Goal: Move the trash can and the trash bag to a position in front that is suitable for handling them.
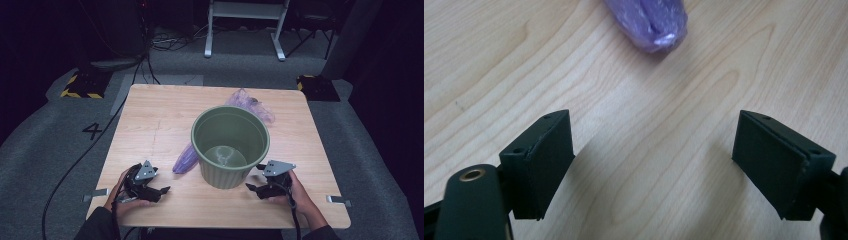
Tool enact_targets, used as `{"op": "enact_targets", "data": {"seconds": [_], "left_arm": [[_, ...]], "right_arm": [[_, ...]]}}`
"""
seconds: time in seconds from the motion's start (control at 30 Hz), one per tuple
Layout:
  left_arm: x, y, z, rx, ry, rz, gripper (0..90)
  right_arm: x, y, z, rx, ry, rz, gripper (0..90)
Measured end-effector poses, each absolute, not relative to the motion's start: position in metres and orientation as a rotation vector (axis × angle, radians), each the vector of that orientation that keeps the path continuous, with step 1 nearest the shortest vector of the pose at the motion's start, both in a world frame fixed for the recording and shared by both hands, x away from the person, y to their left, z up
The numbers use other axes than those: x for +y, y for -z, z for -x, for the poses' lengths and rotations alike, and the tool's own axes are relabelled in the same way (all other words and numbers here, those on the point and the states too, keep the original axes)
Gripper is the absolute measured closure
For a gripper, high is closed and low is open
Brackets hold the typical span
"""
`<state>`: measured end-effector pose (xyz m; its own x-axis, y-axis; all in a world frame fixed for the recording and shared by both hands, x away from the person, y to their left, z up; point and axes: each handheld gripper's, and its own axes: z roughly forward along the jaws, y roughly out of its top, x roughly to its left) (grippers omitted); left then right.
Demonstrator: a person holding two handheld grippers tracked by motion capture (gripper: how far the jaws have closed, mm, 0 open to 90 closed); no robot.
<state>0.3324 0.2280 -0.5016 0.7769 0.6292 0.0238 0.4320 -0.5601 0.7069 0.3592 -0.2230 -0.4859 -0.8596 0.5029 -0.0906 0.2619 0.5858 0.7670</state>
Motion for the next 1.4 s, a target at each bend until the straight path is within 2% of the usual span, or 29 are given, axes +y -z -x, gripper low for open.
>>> {"op": "enact_targets", "data": {"seconds": [0.33,1.4], "left_arm": [[0.244,0.504,-0.329,0.816,-0.336,-2.229,15.3],[0.244,0.504,-0.33,0.825,-0.329,-2.23,13.7]], "right_arm": [[-0.215,0.471,-0.369,2.526,-1.242,-0.579,14.6],[-0.16,0.47,-0.356,2.557,-1.258,-0.405,16.6]]}}
